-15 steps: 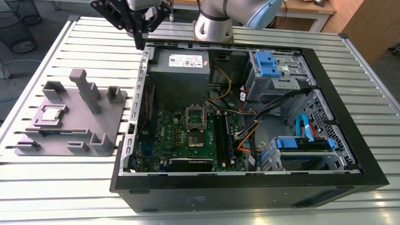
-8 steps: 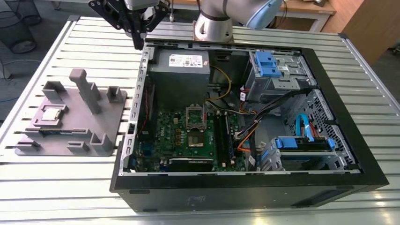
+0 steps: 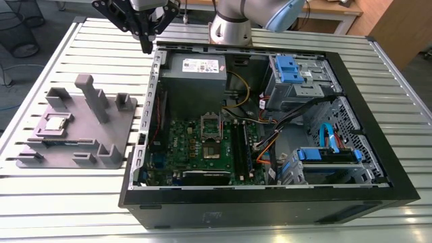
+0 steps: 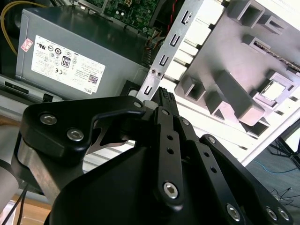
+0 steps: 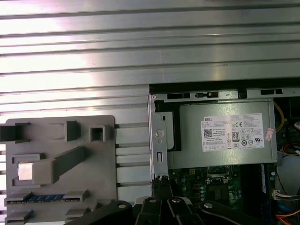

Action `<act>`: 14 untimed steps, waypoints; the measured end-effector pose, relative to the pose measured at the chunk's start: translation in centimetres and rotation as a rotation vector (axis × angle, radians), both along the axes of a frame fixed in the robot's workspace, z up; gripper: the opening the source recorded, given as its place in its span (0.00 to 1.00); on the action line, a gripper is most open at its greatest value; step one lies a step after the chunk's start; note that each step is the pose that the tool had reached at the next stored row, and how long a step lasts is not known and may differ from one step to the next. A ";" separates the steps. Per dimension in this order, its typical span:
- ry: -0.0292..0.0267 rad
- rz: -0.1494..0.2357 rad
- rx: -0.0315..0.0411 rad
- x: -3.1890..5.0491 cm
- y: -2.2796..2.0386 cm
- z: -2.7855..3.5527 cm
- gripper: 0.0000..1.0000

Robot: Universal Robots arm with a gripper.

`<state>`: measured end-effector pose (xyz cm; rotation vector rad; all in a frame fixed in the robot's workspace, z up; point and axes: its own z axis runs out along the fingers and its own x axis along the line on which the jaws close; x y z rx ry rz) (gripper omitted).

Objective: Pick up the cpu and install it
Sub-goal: 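Reach for the cpu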

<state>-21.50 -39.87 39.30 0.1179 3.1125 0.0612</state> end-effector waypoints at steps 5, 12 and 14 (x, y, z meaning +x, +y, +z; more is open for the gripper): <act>0.0001 0.000 -0.0001 -0.19 0.00 0.00 0.11; -0.0001 0.000 0.0001 -0.73 0.00 -0.01 0.11; 0.0000 0.000 0.0000 -0.82 0.00 0.00 0.11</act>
